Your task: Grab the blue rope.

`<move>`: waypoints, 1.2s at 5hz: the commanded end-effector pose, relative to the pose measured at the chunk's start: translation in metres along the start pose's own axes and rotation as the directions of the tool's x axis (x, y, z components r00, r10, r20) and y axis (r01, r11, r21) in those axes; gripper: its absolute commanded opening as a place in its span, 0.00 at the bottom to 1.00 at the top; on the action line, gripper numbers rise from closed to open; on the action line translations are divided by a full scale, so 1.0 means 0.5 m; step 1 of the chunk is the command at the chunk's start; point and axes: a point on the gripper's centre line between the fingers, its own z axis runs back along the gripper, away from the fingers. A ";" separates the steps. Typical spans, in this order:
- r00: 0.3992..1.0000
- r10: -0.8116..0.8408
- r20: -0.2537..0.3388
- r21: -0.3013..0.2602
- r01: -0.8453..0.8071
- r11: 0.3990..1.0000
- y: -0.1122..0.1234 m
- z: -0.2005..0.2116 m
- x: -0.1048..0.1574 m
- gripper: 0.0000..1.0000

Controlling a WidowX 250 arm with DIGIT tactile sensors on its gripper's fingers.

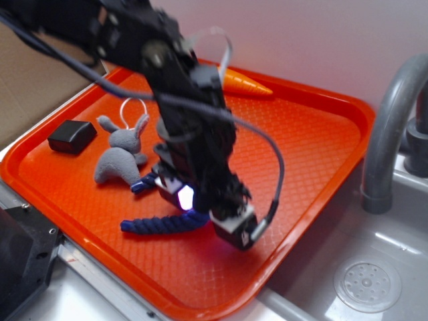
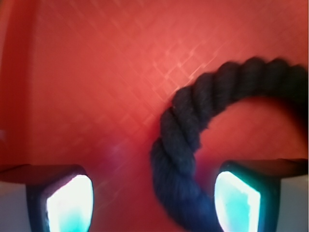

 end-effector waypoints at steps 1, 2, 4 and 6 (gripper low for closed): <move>0.999 -0.049 -0.013 -0.040 0.049 0.998 -0.002 -0.021 -0.001 0.95; 0.999 -0.051 0.009 -0.014 0.051 0.999 0.001 -0.016 -0.007 0.00; 0.999 0.018 0.035 0.080 -0.021 0.997 0.028 0.005 0.012 0.00; 0.967 0.189 0.169 0.159 -0.216 0.963 0.082 0.148 0.066 0.00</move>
